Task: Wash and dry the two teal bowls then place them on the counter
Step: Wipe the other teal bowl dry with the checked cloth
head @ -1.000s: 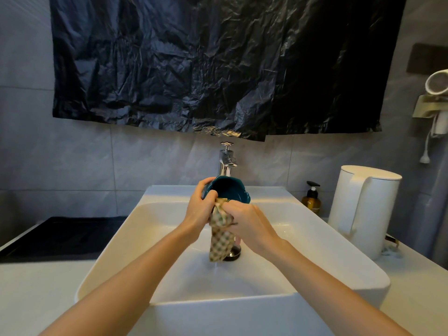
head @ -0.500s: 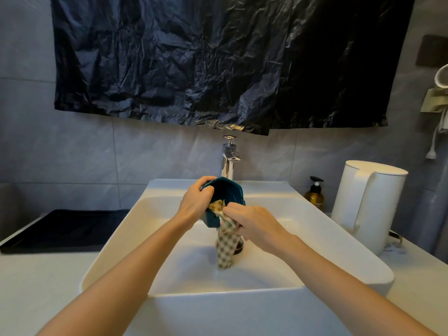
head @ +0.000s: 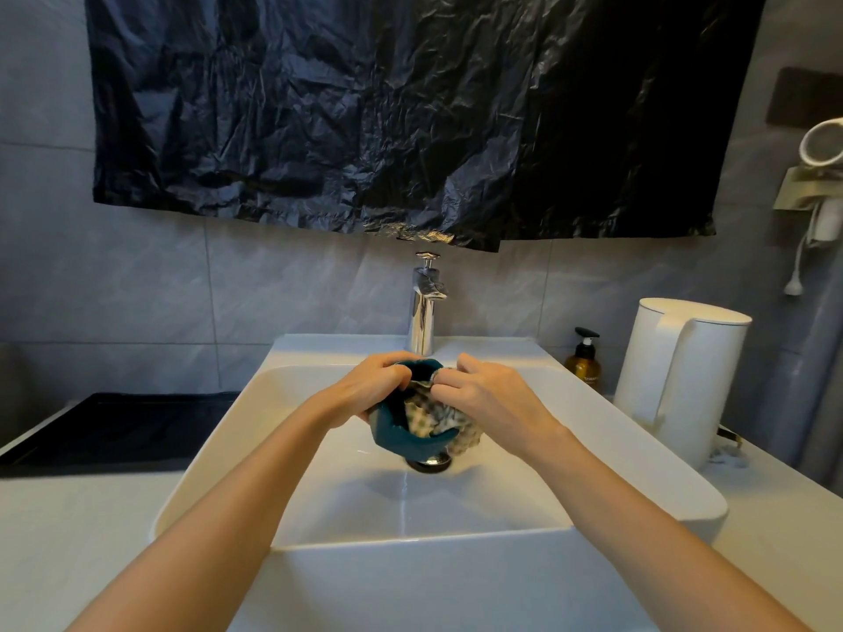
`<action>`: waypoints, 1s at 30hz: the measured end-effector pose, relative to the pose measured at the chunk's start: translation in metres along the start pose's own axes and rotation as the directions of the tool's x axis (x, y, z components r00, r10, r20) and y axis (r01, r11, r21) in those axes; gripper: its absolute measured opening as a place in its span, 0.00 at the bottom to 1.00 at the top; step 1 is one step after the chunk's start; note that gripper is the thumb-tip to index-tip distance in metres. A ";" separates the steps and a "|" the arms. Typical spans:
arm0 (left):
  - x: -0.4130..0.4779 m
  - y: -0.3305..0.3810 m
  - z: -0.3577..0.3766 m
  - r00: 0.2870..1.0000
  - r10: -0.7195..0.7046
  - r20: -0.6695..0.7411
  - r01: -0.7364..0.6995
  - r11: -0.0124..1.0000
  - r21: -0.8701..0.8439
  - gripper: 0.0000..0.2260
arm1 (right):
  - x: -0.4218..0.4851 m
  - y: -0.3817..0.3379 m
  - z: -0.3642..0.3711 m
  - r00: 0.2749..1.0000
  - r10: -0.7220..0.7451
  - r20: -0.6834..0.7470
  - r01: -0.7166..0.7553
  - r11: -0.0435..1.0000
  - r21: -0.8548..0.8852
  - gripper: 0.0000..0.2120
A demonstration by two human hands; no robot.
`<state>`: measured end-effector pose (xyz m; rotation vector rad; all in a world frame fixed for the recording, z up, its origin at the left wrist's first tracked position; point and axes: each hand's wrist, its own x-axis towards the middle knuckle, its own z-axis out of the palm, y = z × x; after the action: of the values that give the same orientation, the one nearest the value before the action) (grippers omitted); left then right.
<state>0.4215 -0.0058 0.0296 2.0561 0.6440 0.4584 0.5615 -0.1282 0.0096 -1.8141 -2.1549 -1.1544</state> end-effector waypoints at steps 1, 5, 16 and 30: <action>0.000 0.000 0.000 0.999 0.020 -0.039 -0.022 0.999 -0.034 0.16 | 0.000 0.000 0.001 0.999 0.041 -0.008 -0.041 0.999 0.022 0.15; 0.003 -0.001 0.003 0.977 0.079 -0.198 -0.102 0.989 -0.106 0.15 | -0.001 -0.004 0.000 0.996 0.090 0.022 -0.092 0.983 0.160 0.10; 0.000 -0.003 -0.007 0.910 0.092 -0.405 -0.144 0.984 -0.102 0.16 | 0.007 -0.008 -0.010 0.748 0.613 0.255 -0.314 -0.012 0.949 0.10; -0.004 -0.005 0.011 0.832 0.425 -0.358 -0.322 0.894 0.312 0.19 | 0.015 -0.021 0.009 0.843 0.520 0.138 -0.361 0.356 0.862 0.20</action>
<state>0.4232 -0.0132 0.0189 2.3467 0.5549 1.1277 0.5418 -0.1106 0.0010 -1.5102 -1.4657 0.0208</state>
